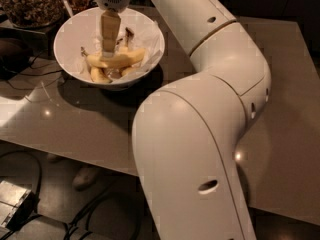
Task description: Pick banana from white bowl
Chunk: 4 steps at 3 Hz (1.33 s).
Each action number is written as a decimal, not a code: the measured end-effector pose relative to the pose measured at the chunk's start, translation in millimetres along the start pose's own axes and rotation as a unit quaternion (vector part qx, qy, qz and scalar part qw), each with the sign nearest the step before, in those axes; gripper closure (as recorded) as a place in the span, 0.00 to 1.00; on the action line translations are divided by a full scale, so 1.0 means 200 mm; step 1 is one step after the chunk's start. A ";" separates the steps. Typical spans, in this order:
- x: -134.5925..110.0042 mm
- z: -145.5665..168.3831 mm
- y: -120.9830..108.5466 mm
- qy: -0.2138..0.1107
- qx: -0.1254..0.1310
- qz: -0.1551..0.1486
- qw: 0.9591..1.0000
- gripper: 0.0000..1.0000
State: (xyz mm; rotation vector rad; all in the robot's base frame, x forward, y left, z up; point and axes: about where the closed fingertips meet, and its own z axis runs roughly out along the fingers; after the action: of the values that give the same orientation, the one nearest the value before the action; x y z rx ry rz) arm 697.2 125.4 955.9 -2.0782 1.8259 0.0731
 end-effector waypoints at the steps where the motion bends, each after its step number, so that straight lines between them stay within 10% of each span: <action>1: -0.01 0.06 -0.04 -0.002 -0.005 0.008 1.000 0.05; 4: 0.02 0.16 -0.05 -0.027 -0.016 0.005 0.999 0.00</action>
Offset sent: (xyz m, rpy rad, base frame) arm 0.0085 0.0060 -0.0087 0.0052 0.0132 -0.0101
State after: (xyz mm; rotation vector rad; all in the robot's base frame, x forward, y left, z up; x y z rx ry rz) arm 714.4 132.5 926.8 -2.0690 1.8146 0.1615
